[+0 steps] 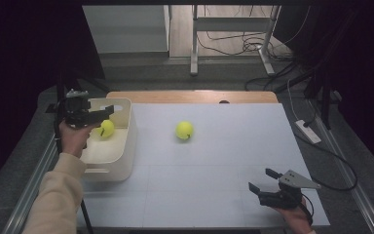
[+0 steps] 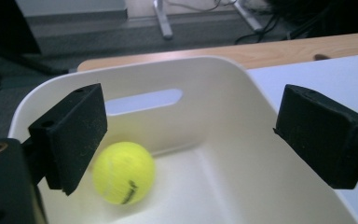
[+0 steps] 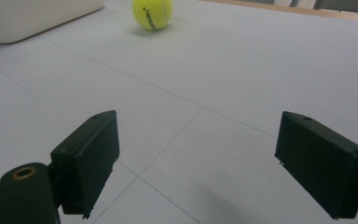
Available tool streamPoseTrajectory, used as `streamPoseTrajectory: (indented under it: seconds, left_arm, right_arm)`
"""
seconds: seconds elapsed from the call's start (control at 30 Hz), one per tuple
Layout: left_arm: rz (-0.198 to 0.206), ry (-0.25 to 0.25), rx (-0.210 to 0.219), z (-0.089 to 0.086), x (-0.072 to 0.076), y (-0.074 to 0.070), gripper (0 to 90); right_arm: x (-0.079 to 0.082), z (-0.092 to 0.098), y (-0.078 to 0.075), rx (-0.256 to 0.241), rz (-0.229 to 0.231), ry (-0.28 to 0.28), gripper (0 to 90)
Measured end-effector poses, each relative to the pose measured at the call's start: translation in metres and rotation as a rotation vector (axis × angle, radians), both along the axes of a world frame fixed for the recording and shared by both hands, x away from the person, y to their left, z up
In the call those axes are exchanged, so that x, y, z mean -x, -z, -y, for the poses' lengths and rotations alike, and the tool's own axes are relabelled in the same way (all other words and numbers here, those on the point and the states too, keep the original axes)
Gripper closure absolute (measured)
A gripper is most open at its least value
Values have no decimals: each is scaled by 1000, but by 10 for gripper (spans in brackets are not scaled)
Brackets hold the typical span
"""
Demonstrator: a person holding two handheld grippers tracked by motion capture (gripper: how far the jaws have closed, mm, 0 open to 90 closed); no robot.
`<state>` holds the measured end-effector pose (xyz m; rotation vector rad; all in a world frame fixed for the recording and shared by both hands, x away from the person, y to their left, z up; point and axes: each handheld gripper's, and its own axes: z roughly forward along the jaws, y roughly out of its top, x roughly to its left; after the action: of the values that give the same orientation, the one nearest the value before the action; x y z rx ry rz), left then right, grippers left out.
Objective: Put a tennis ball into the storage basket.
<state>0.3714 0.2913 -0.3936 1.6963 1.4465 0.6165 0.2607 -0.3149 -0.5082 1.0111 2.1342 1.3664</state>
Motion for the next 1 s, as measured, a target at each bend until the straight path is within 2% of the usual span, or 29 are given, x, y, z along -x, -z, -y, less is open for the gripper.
streamPoseTrajectory:
  seconds: [0.1,0.43,0.57,0.77,0.9,1.0]
  left_arm:
    - [22,30,-3,5,5,-3,105]
    - [72,100,33,15,17,-7,113]
    - [90,134,25,20,24,-10,118]
    - [106,162,50,23,31,-12,125]
    - [132,185,58,28,38,-16,126]
    - [142,206,80,31,41,-17,126]
  right_arm:
    - [0,0,0,2,-1,1,137]
    - [-1,0,0,-6,-2,3,137]
    - [-2,0,0,-17,-9,5,136]
    - [-4,2,1,-25,-12,8,137]
    - [-5,2,1,-29,-17,13,136]
    - [-5,3,1,-31,-22,13,136]
